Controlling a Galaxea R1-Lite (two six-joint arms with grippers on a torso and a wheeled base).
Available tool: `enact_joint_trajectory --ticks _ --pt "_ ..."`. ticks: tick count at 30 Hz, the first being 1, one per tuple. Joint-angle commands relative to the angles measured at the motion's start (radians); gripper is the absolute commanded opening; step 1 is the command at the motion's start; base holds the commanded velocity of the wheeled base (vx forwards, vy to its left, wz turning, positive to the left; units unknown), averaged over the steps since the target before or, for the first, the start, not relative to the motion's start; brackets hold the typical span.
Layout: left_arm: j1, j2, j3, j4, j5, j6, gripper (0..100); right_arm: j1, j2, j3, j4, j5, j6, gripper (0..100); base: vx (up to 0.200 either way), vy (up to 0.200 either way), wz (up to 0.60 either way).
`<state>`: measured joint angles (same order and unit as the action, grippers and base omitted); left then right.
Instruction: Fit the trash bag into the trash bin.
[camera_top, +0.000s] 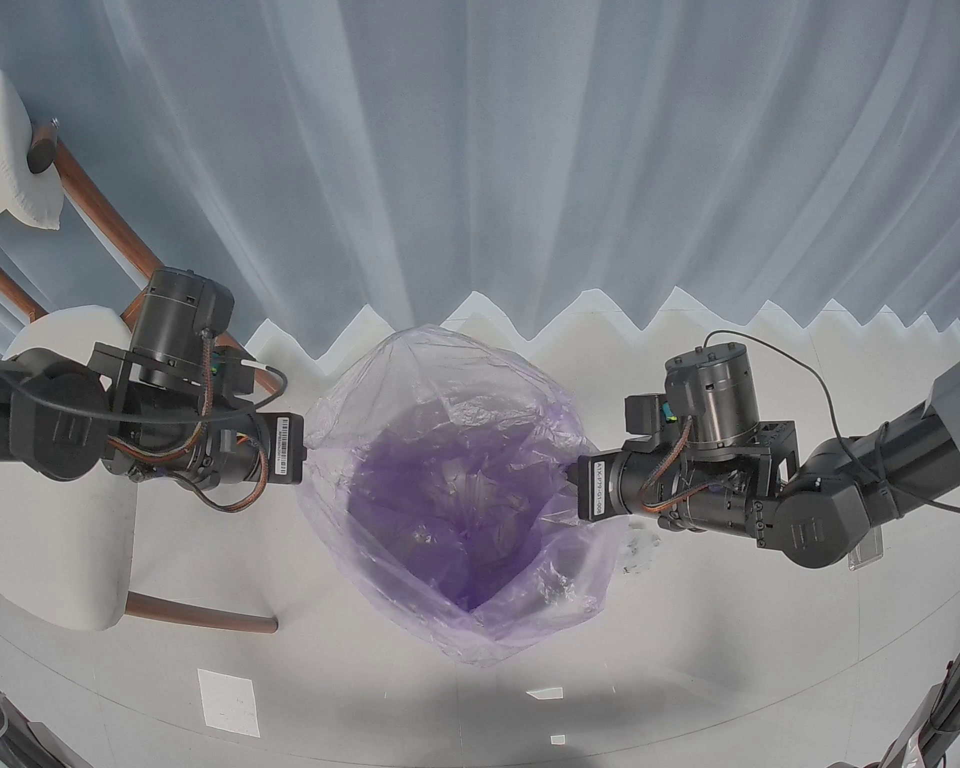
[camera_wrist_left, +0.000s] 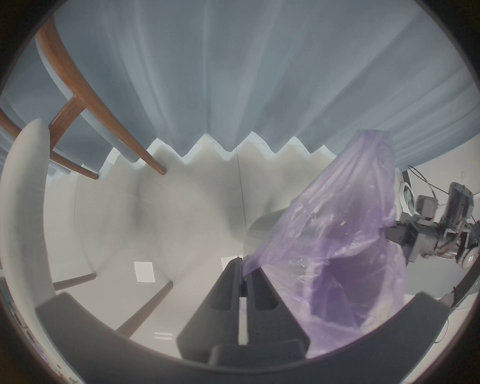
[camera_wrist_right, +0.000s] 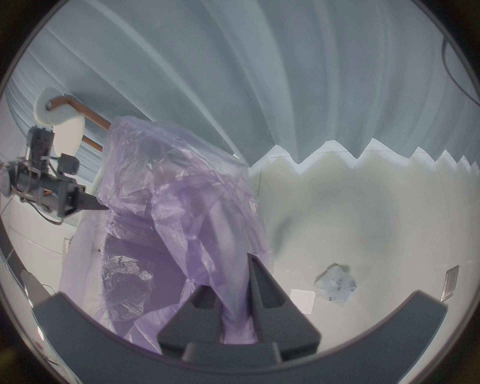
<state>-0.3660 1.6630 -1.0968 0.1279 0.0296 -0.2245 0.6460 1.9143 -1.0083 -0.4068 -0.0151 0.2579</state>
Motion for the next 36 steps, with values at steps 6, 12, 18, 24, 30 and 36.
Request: enact_joint_trajectory --ticks 6,12,18,24,30,36 --pt "0.012 0.054 0.109 -0.103 0.003 0.004 0 0.003 -0.044 -0.015 -0.033 0.004 0.126 0 0.0 0.0 0.0" --pt "-0.031 0.024 0.189 -0.186 0.009 0.005 0 -0.014 -0.044 -0.018 -0.035 0.0 0.169 0 0.0 0.0 0.0" --pt "-0.051 -0.023 0.195 -0.191 0.009 0.005 0 -0.045 -0.034 -0.024 -0.035 -0.003 0.179 0 0.0 0.0 0.0" --pt "-0.007 -0.054 0.242 -0.191 0.007 0.008 0 -0.057 -0.027 -0.039 -0.035 -0.003 0.187 0 0.0 0.0 0.0" --pt "0.005 -0.12 0.287 -0.189 0.006 0.001 100 -0.058 -0.017 -0.044 -0.035 -0.005 0.19 0 0.0 0.0 0.0" --pt "0.051 -0.315 0.318 -0.189 -0.016 0.011 100 -0.062 0.0 -0.032 -0.037 -0.003 0.184 0 0.0 0.0 0.0"
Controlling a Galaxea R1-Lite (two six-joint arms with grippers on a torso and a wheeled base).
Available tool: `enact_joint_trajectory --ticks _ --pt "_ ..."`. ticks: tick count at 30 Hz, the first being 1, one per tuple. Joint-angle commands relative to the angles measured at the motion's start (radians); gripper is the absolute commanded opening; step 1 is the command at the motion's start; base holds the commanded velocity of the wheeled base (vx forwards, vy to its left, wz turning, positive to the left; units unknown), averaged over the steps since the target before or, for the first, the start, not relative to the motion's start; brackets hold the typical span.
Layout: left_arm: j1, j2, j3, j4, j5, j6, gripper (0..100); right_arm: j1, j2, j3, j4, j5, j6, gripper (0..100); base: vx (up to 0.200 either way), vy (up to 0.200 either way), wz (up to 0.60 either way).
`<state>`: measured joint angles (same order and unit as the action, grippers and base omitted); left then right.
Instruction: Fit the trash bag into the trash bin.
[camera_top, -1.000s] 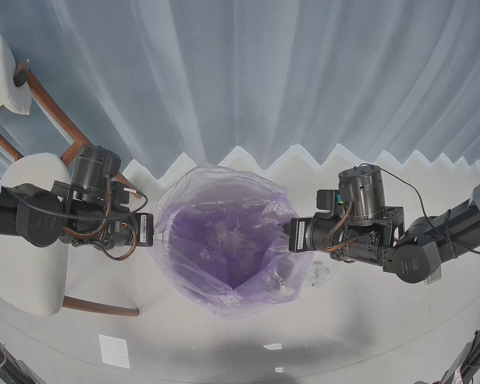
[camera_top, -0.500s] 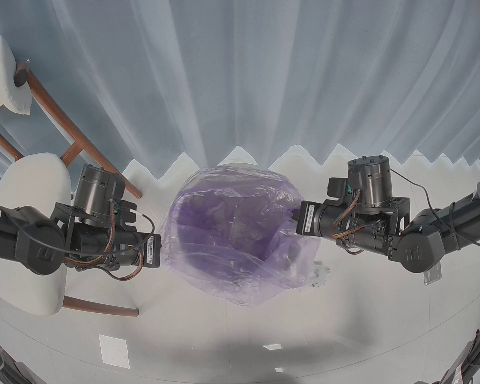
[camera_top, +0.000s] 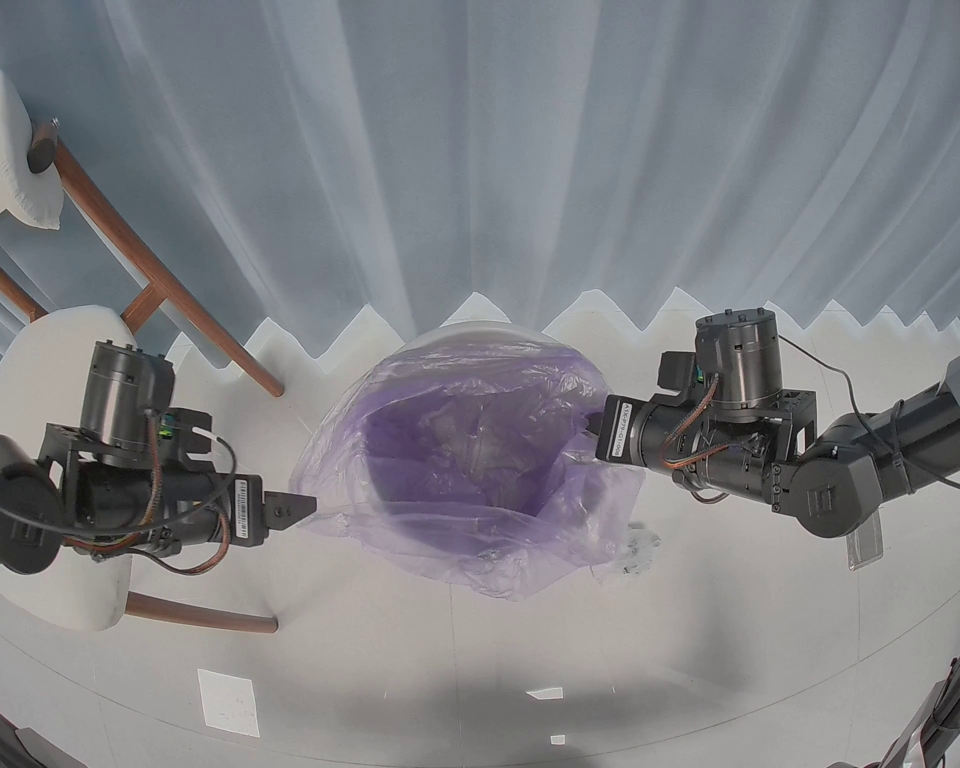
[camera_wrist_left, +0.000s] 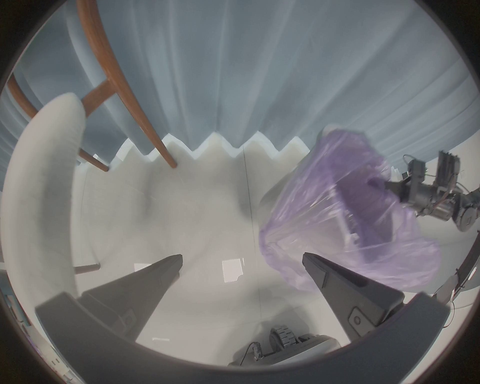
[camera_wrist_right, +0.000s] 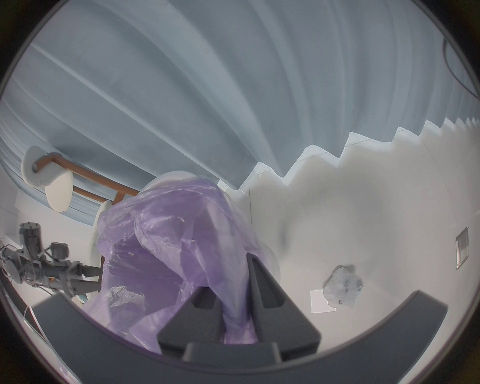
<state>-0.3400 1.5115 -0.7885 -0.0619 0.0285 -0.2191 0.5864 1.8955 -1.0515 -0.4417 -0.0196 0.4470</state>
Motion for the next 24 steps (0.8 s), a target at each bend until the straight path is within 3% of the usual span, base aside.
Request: enact_joint_trajectory --ticks 1,5,8,9,11,14,18,24 --pt "0.024 -0.183 -0.003 0.005 -0.019 0.009 100 -0.002 0.019 0.013 -0.002 0.001 -0.005 0 0.0 0.0 0.0" --pt "-0.031 -0.243 -0.052 -0.003 -0.093 0.046 100 0.004 0.02 0.011 -0.002 0.003 -0.008 0 0.0 0.0 0.0" --pt "-0.126 -0.254 -0.071 -0.004 -0.174 0.07 100 0.01 0.022 0.011 -0.003 0.003 -0.014 0 0.0 0.0 0.0" --pt "-0.211 -0.257 -0.069 -0.001 -0.213 0.087 100 0.013 0.03 0.01 -0.003 0.003 -0.021 0 0.0 0.0 0.0" --pt "-0.303 -0.251 -0.055 0.008 -0.233 0.092 100 0.02 0.034 0.008 -0.008 0.003 -0.024 0 0.0 0.0 0.0" --pt "-0.379 -0.218 -0.014 -0.001 -0.236 0.093 100 0.027 0.034 0.01 -0.012 0.003 -0.024 0 0.0 0.0 0.0" --pt "-0.398 -0.128 -0.001 -0.027 -0.251 0.106 100 0.036 0.033 0.013 -0.012 0.003 -0.024 0 0.0 0.0 0.0" --pt "-0.381 0.033 -0.015 -0.249 -0.268 0.124 100 0.041 0.031 0.011 -0.014 0.003 -0.024 0 0.0 0.0 0.0"
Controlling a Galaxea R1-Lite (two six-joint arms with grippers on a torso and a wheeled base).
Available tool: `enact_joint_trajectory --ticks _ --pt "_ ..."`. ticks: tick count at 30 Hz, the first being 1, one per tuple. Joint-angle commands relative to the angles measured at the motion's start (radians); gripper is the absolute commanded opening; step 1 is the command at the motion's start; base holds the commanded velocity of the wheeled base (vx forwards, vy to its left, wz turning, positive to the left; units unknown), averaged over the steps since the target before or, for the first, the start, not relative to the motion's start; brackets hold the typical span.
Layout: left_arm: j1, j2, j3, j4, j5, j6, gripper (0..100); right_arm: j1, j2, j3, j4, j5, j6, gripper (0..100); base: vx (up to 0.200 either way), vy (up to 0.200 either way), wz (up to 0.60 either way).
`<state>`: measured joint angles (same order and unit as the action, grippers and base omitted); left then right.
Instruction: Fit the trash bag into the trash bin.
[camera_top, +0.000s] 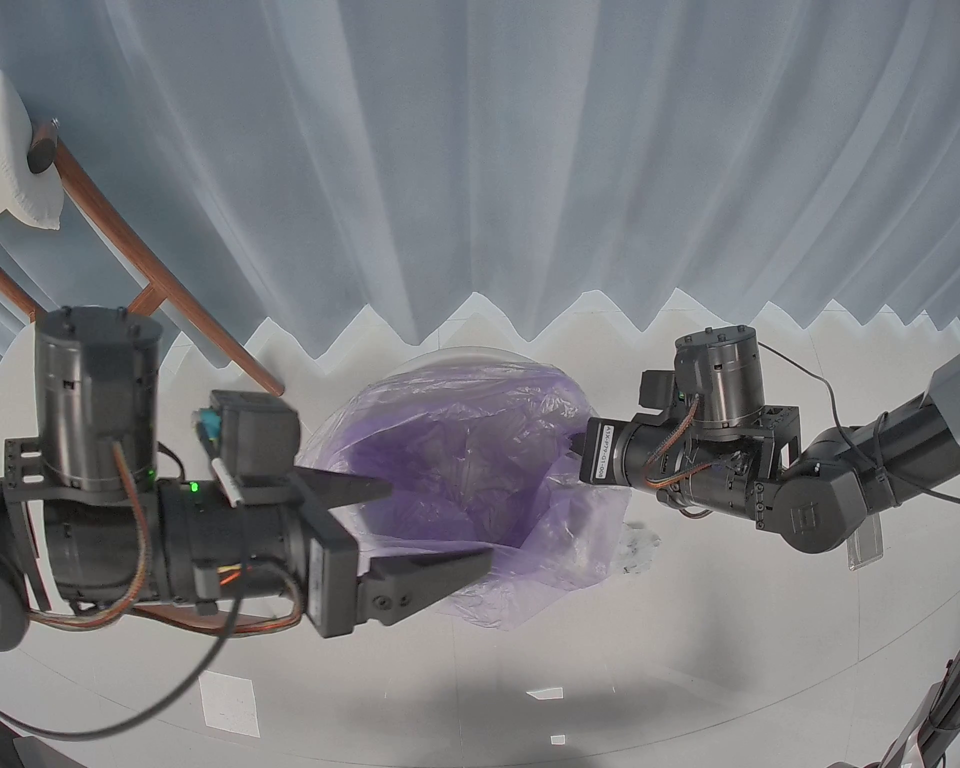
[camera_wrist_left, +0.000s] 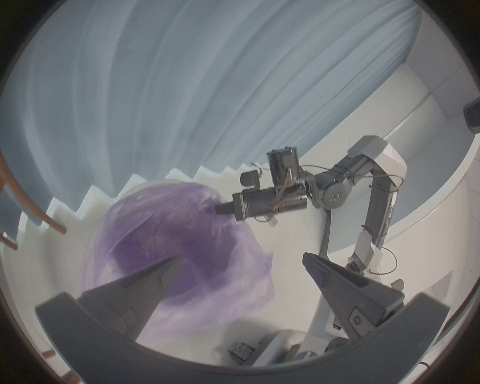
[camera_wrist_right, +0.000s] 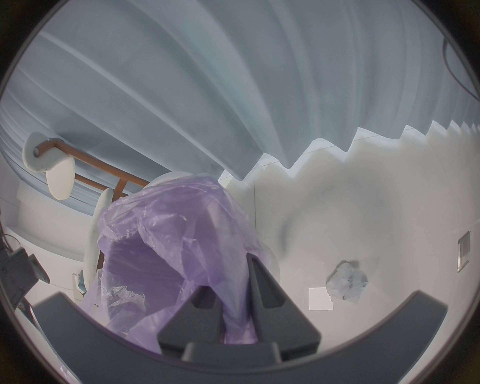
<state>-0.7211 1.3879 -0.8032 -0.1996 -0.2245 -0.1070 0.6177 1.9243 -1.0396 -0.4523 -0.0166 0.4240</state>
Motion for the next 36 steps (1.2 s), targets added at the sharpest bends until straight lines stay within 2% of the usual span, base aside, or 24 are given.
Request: enact_joint_trajectory --ticks 1,12,13,17,26,36 --pt "0.0 0.172 -0.001 -0.129 -0.019 0.012 100 0.014 0.002 0.0 -0.003 0.0 0.001 0 0.0 0.0 0.0" --pt "0.005 0.183 0.042 -0.135 -0.082 0.013 100 0.014 0.005 0.001 -0.002 0.0 0.007 0 0.0 0.0 0.0" --pt "0.006 0.183 0.044 -0.135 -0.088 0.013 0 0.014 0.005 0.003 -0.002 0.0 0.007 0 0.0 0.0 0.0" --pt "-0.003 0.178 0.052 -0.13 -0.093 0.013 0 0.013 0.007 0.007 -0.003 0.0 0.007 0 0.0 0.0 0.0" --pt "-0.078 0.082 0.206 -0.112 -0.085 0.049 0 0.005 0.013 0.0 -0.003 0.0 0.007 0 0.0 0.0 0.0" --pt "-0.052 0.111 0.32 -0.084 -0.058 0.046 0 0.002 0.001 -0.013 -0.02 -0.002 0.01 0 0.0 0.0 0.0"
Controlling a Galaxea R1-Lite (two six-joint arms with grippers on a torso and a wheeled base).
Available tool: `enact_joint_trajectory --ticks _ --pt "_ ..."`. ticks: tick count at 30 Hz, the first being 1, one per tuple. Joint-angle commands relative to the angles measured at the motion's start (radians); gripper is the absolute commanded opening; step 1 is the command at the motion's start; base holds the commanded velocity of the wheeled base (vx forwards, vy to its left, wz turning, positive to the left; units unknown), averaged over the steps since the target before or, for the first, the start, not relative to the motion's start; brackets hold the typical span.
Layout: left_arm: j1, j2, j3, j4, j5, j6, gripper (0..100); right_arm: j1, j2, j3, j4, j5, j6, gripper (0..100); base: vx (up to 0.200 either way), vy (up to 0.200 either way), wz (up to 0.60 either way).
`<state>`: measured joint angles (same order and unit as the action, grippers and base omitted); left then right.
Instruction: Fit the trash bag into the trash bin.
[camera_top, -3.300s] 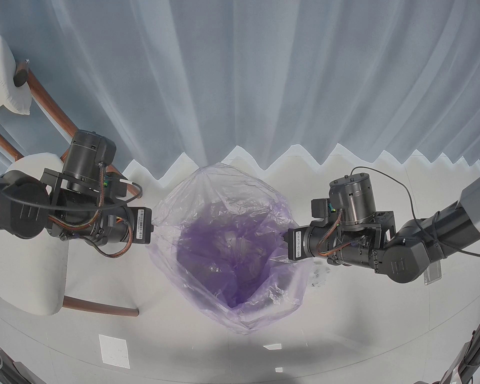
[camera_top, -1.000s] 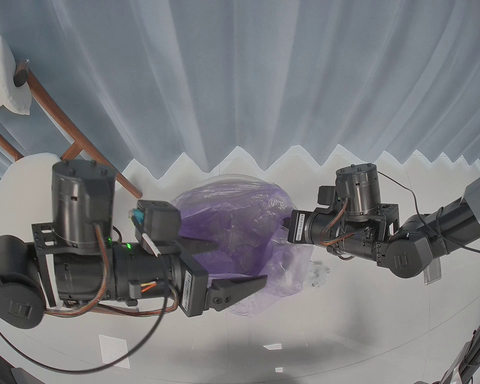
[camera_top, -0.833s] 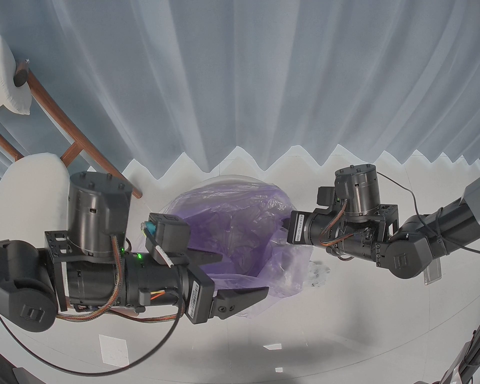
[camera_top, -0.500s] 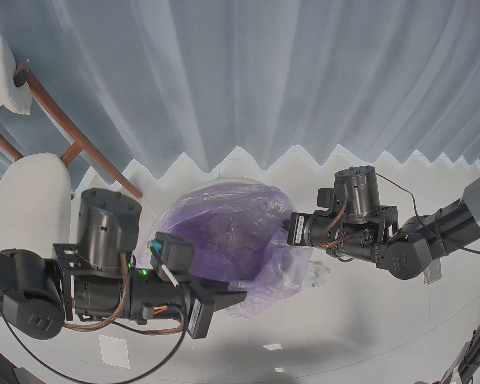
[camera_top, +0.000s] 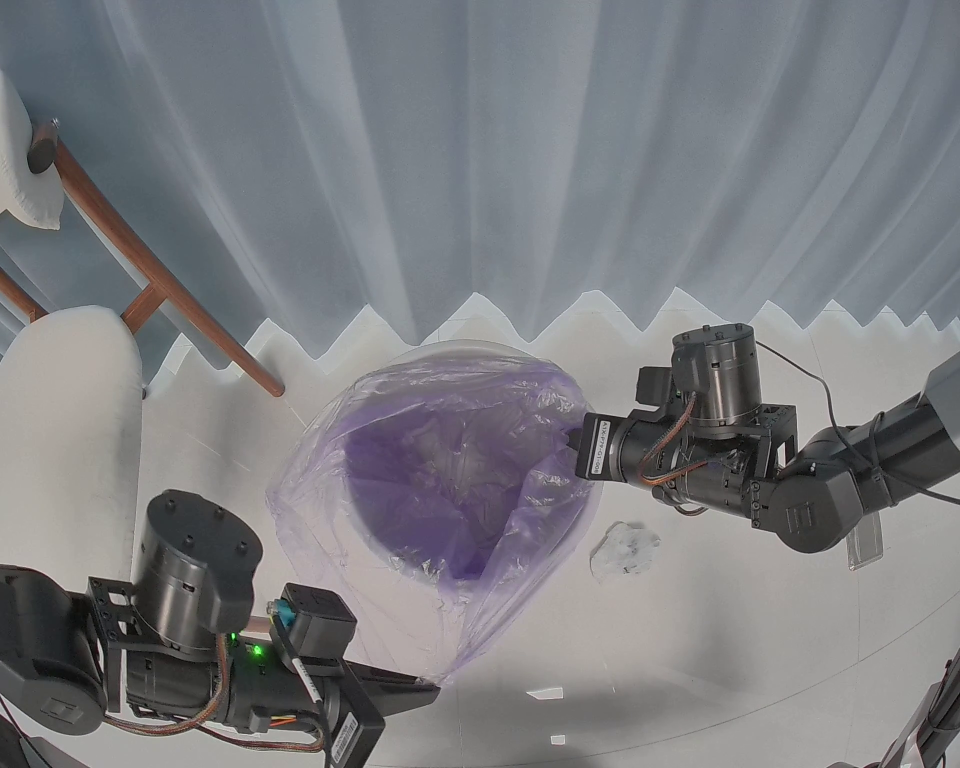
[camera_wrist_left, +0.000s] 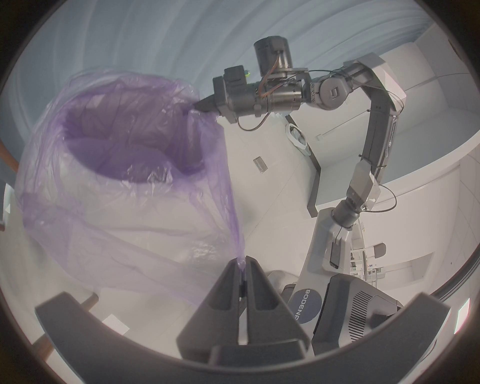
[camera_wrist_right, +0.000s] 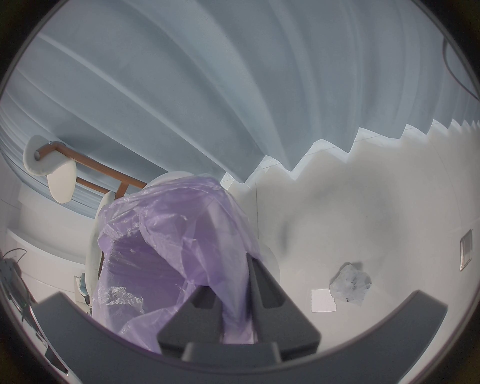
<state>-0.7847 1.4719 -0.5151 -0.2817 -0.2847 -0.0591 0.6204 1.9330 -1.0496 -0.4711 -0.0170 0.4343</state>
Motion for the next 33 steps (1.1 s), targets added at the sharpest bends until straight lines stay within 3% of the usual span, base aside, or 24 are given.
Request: enact_joint_trajectory --ticks 1,8,13,16,19,24,25,33 --pt "0.021 0.044 0.032 -0.004 0.002 -0.001 0 0.001 -0.012 -0.003 -0.001 -0.001 0.001 0 0.0 0.0 0.0" --pt "0.082 0.136 0.027 -0.051 0.005 0.001 0 0.001 -0.055 -0.001 0.006 -0.001 0.015 0 0.0 0.0 0.0" --pt "0.099 0.261 0.024 -0.22 0.004 -0.008 0 0.005 -0.1 0.017 0.011 -0.001 0.047 0 0.0 0.0 0.0" --pt "0.085 0.315 0.032 -0.324 0.005 -0.024 0 0.005 -0.115 0.051 0.008 -0.001 0.05 0 0.0 0.0 0.0" --pt "0.035 0.306 0.078 -0.36 0.01 -0.047 0 0.001 -0.111 0.054 0.002 0.0 0.05 0 0.0 0.0 0.0" --pt "0.041 0.275 0.101 -0.396 0.044 -0.062 0 -0.001 -0.108 0.039 0.0 0.002 0.052 0 0.0 0.0 0.0" --pt "0.044 0.272 0.102 -0.398 0.044 -0.064 100 0.001 -0.108 0.037 0.0 0.002 0.052 0 0.0 0.0 0.0" --pt "0.015 0.099 0.218 -0.404 0.036 -0.068 100 -0.041 -0.077 0.033 -0.003 0.003 0.05 0 0.0 0.0 0.0"
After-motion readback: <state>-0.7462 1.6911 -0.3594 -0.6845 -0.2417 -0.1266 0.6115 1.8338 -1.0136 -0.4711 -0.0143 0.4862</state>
